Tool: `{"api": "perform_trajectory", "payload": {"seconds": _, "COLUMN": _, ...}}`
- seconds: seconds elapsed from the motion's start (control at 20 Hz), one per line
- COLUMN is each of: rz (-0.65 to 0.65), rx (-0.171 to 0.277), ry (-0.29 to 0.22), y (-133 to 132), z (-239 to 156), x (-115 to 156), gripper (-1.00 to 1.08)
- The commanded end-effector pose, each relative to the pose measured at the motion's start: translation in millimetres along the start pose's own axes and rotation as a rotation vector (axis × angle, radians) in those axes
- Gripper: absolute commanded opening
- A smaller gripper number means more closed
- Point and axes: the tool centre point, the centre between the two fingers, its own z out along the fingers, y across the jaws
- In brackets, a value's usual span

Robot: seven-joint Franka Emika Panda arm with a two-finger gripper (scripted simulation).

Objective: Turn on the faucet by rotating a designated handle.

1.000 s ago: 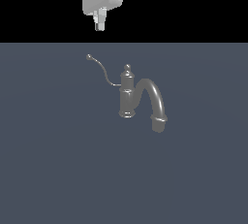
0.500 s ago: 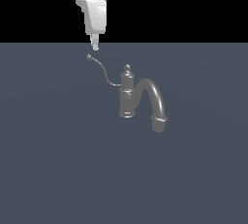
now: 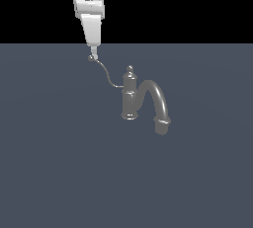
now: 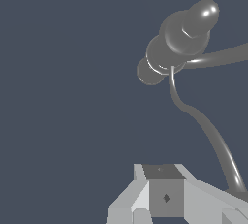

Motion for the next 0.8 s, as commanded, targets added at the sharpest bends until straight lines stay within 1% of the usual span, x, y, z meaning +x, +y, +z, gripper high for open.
{"api": "perform_trajectory", "payload": {"seconds": 0.0, "rz": 0.009, "rx": 0.001, "ry": 0.002, "y": -2, "z": 2, "x": -1, "gripper": -1.0}}
{"api": "perform_trajectory", "payload": {"seconds": 0.25, "rz": 0.009, "rx": 0.001, "ry": 0.002, "y": -2, "z": 2, "x": -1, "gripper": -1.0}}
{"api": "perform_trajectory", "payload": {"seconds": 0.75, "rz": 0.009, "rx": 0.001, "ry": 0.002, "y": 26, "z": 3, "x": -1, "gripper": -1.0}}
